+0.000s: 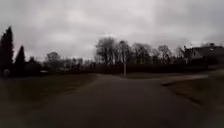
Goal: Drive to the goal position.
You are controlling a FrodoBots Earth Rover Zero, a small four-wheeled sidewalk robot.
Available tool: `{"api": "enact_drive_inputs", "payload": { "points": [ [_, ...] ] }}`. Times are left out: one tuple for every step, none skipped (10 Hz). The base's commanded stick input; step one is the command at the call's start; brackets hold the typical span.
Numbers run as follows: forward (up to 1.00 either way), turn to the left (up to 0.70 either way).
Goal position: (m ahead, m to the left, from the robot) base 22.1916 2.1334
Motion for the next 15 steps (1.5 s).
{"api": "enact_drive_inputs", "payload": {
  "points": [
    [1.0, 0.0],
    [1.0, 0.0],
    [1.0, 0.0],
    [1.0, 0.0],
    [1.0, 0.0],
    [1.0, 0.0],
    [1.0, 0.0],
    [1.0, 0.0],
    [1.0, 0.0],
    [1.0, 0.0],
    [1.0, 0.0],
    [1.0, 0.4],
    [1.0, 0.4],
    [1.0, 0.4],
    [1.0, 0.4]
  ]
}}
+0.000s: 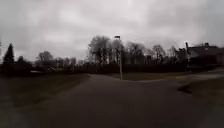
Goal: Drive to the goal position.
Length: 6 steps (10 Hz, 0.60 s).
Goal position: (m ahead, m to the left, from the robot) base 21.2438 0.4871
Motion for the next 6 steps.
{"api": "enact_drive_inputs", "payload": {
  "points": [
    [1.0, 0.27],
    [1.0, 0.04],
    [1.0, 0.0],
    [1.0, 0.0],
    [1.0, 0.0],
    [1.0, 0.0]
  ]
}}
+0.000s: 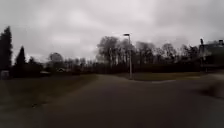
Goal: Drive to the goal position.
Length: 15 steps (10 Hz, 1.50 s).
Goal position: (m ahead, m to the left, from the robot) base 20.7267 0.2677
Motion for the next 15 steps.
{"api": "enact_drive_inputs", "payload": {
  "points": [
    [1.0, 0.0],
    [1.0, 0.0],
    [1.0, 0.0],
    [1.0, 0.0],
    [1.0, 0.0],
    [1.0, 0.0],
    [1.0, 0.0],
    [1.0, 0.0],
    [1.0, 0.0],
    [1.0, 0.0],
    [1.0, 0.0],
    [1.0, 0.0],
    [1.0, 0.0],
    [1.0, 0.15],
    [1.0, 0.4]
  ]
}}
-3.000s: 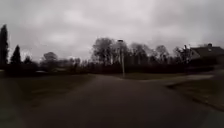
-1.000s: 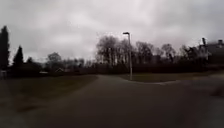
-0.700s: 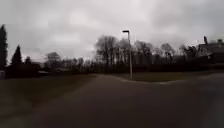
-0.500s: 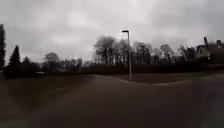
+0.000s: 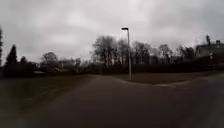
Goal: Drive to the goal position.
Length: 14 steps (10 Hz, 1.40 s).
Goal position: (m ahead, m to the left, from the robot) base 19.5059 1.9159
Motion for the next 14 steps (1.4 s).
{"api": "enact_drive_inputs", "payload": {
  "points": [
    [1.0, 0.4],
    [1.0, 0.4],
    [1.0, 0.4],
    [1.0, 0.4],
    [1.0, 0.4],
    [1.0, 0.06],
    [1.0, 0.0],
    [1.0, 0.0],
    [1.0, 0.0],
    [1.0, 0.0],
    [1.0, 0.0],
    [1.0, 0.0],
    [1.0, 0.0],
    [1.0, 0.0]
  ]
}}
